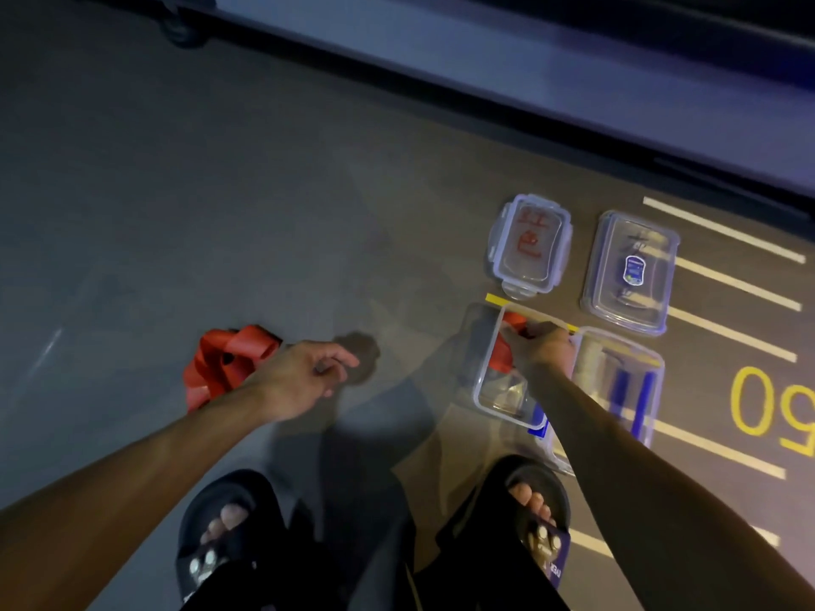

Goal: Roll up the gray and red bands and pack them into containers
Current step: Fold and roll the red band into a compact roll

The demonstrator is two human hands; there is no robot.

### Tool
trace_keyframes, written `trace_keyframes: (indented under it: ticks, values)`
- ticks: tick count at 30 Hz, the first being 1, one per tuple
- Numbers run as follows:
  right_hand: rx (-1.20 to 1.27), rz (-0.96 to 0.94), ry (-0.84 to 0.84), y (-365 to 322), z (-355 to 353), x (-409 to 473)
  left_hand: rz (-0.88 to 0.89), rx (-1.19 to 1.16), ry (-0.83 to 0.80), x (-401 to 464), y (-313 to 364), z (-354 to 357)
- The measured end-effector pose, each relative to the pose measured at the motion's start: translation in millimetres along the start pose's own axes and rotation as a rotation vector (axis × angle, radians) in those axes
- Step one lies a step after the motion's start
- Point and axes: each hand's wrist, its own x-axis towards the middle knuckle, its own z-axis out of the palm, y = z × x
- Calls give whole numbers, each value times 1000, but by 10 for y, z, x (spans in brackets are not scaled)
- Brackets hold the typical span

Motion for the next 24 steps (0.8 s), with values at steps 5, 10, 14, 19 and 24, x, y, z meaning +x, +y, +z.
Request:
trace_keyframes:
  ticks: [5,10,14,19,24]
  values:
    - [-41,-29,7,23,12,-6,-23,-45,45,19,-66,19]
    - [1,-24,2,71,-8,-78,-50,-88,111,-58,-165,12]
    - [-3,-48,51,145,-38,-272,-54,-81,174,-139,-316,-23]
    - [50,-475,18,97,78,-666,-60,4,267,-352,-571,34]
    - [53,-635,-307,-101,461,-1158,20,151,517,-569,-1000,12]
